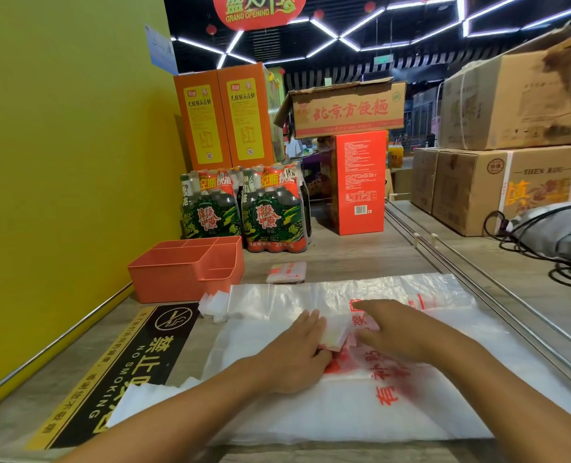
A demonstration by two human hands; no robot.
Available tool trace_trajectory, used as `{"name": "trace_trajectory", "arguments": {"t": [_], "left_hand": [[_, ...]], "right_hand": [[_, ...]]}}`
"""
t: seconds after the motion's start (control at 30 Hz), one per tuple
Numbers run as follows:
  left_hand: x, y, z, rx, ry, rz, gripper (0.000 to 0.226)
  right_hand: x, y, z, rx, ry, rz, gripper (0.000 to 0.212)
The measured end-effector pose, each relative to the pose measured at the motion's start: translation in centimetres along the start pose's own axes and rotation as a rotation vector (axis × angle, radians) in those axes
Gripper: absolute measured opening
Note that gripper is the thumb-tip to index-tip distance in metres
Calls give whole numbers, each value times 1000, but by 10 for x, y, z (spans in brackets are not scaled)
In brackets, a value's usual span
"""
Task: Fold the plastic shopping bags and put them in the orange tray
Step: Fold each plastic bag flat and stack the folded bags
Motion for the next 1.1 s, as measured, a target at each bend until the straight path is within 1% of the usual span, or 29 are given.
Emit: {"name": "trace_trajectory", "arguments": {"t": [0.07,0.13,0.2,0.27,0.33,0.47,0.53,0.6,0.67,0.73,0.83,0.9,1.0,1.1], "left_hand": [[-1,1,-3,-17,-29,13,71],[-2,1,-1,-25,-63,16,73],[-2,0,4,-23,-95,1,74],[-2,-7,11,16,-102,-8,76],[0,-14,20,37,-62,-24,75],[8,-13,35,-30,59,-61,59],[8,-6,39,-102,122,-75,53],[7,3,41,-202,187,-76,48],[8,9,43,-277,243,-59,46],[10,14,45,-319,286,-45,39],[13,17,52,-310,354,-22,25],[17,18,57,-291,386,-9,22],[24,18,64,-277,406,-11,18],[31,12,66,-269,419,-12,18]], "right_hand": [[0,-14,-4,-63,-2,85,60],[0,-27,-14,-117,-61,136,55],[1,-29,-21,-128,-94,122,55],[1,-25,-21,-99,-84,108,57],[2,-21,-20,-69,-89,122,57],[0,-16,-22,-55,-88,120,59],[-2,-13,-23,-65,-69,113,67],[-4,-10,-23,-67,-54,111,68],[-6,-9,-21,-37,-38,129,62],[-6,-9,-16,-9,5,156,56],[-7,-12,-9,-28,100,208,43],[-9,-14,-10,-37,127,233,34],[-10,-23,-8,-48,178,286,31],[-9,-28,-5,-45,187,316,27]]}}
Point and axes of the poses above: each hand's wrist, its own x-axis away from the middle knuckle, its own z-axis out of the back of the hand, y = z × x, the point moved 7 cm from there along -x, towards the middle knuckle, and after that the axes turned 9 degrees about z, right-handed, at the moved point
